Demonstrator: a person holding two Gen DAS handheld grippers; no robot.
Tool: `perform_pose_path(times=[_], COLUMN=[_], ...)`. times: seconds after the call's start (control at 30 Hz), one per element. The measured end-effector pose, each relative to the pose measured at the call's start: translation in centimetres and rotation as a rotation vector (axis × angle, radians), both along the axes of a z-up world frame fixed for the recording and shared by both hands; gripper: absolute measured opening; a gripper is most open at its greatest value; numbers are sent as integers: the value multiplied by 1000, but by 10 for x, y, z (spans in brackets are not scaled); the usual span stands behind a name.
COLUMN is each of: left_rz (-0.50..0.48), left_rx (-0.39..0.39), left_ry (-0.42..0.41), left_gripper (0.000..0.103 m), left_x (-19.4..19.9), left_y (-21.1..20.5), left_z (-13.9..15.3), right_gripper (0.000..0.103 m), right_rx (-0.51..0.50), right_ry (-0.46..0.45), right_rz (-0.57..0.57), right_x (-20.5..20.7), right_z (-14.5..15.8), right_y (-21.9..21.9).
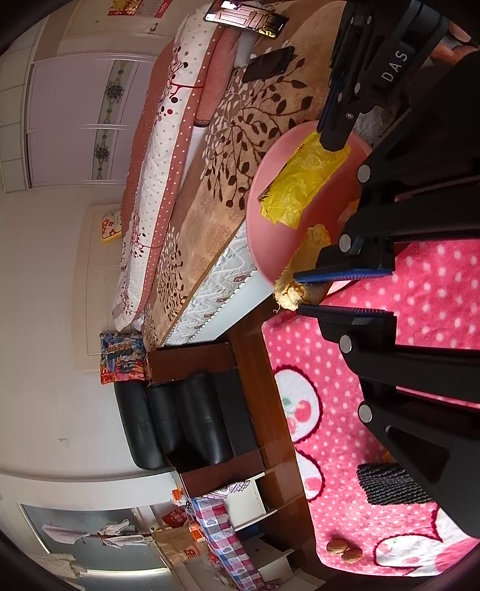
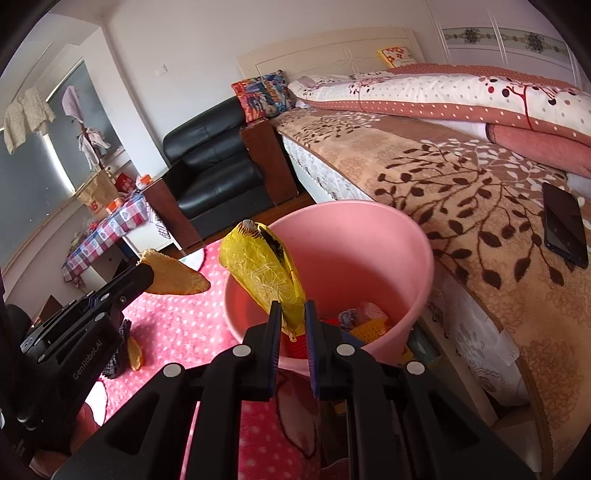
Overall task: Collect trash
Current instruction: 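Carry the bread crust and yellow wrapper over the pink bucket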
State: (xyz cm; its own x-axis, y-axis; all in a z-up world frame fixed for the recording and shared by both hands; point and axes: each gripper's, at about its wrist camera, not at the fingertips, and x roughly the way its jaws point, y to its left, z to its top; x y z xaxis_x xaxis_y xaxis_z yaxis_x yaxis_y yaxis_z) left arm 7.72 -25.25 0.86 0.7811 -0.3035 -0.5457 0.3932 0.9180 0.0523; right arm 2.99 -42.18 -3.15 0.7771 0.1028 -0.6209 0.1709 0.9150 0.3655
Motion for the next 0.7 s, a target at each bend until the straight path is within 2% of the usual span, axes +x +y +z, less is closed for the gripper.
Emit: perform_pose_path(times=[0.37,0.7], left_rz=[-54,-59], left_rx=[60,82], left_ry=[68,84], left_gripper=[12,12], left_x=[15,20], left_y=[-35,-46], left_z=[-31,-40], right_gripper=[13,13], right_rx=[8,1], right_ry=[39,59], right_rz=[-34,-43], right_x=[14,23], right_z=[-23,-35], right_y=[-21,-27])
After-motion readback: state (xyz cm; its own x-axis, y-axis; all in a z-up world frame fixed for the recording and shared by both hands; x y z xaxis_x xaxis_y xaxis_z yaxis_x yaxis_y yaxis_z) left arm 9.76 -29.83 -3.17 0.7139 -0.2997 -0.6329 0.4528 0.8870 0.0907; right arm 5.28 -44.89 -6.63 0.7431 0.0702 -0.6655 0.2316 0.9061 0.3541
